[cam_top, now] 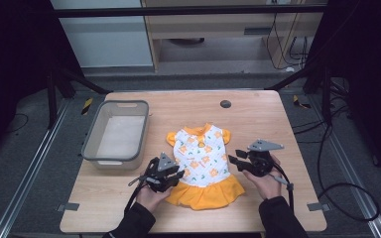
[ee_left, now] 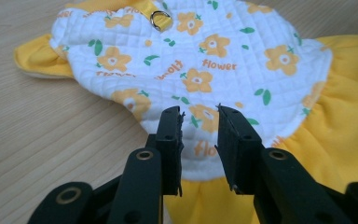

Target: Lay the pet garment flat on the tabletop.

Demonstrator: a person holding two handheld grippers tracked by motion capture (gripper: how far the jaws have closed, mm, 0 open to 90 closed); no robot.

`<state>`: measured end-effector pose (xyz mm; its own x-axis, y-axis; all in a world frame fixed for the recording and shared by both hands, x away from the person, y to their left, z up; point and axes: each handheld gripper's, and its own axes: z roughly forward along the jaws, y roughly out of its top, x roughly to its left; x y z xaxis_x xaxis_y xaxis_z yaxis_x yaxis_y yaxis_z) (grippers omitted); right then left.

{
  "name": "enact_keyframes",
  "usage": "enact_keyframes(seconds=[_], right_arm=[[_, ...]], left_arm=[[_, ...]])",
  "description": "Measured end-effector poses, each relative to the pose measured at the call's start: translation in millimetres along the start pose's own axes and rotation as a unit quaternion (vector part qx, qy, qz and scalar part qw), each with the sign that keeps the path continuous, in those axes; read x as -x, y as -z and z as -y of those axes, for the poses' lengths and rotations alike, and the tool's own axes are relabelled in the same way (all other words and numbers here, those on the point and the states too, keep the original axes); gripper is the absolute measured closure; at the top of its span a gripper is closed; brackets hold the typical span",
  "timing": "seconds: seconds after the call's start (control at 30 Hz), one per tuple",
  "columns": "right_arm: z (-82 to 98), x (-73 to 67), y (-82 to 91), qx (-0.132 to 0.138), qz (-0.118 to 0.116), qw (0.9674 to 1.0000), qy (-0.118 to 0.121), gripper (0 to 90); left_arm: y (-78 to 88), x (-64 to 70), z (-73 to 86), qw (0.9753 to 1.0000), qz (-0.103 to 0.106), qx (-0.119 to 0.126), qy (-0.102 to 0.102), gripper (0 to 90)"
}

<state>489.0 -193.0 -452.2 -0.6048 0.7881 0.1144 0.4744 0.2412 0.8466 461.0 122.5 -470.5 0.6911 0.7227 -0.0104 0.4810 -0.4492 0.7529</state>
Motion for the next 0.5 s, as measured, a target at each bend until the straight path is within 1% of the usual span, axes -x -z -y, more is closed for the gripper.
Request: enact_keyframes(seconds=[0.03,0.07,0.1,0.13,0.17,0.2,0.27,0.33,0.37,0.43,0.5], right_arm=[[-8.7,2.9,-12.1,0.011,-0.010,0.9999,-0.005,62.7],[-8.7,2.9,-12.1,0.011,-0.010,0.9999,-0.005,62.7],[-11.4,3.8,-17.3,0.018,-0.016,0.9997,-0.008,63.6],[-14.9,5.1,-26.3,0.022,-0.017,0.9996,-0.010,65.1],[-18.0,5.9,-35.6,0.019,-0.010,0.9998,-0.007,66.9],[-19.6,6.8,-43.3,0.018,-0.007,0.9998,-0.005,67.9],[-21.5,7.6,-57.8,0.013,-0.006,0.9999,-0.006,70.0],[-22.4,7.7,-74.1,0.004,0.001,1.0000,-0.001,72.3],[-22.4,7.5,-79.7,0.000,0.002,1.0000,-0.005,73.6],[-22.3,7.4,-93.4,-0.011,0.011,0.9999,0.005,77.0],[-21.7,8.0,-100.8,-0.021,0.015,0.9996,0.008,79.1]], left_arm=[[-8.1,0.6,1.7,0.9999,-0.002,-0.012,-0.005,71.0],[-8.1,0.6,1.7,0.9999,-0.002,-0.012,-0.005,71.0],[-12.6,0.7,4.1,0.9997,-0.003,-0.022,-0.005,71.0],[-15.6,0.0,7.6,0.9996,-0.001,-0.026,-0.006,71.1],[-17.6,-0.3,10.3,0.9994,-0.002,-0.032,-0.008,71.4],[-18.5,-0.8,11.9,0.9993,-0.003,-0.036,-0.010,71.4],[-18.4,-0.9,13.7,0.9993,-0.001,-0.035,-0.010,71.5],[-18.0,-0.6,13.6,0.9993,-0.001,-0.036,-0.013,71.7],[-17.9,-0.9,13.9,0.9991,0.001,-0.039,-0.015,71.8],[-16.8,-1.5,14.9,0.9989,0.004,-0.043,-0.021,72.1],[-15.8,-2.5,15.5,0.9987,0.007,-0.044,-0.025,72.2]])
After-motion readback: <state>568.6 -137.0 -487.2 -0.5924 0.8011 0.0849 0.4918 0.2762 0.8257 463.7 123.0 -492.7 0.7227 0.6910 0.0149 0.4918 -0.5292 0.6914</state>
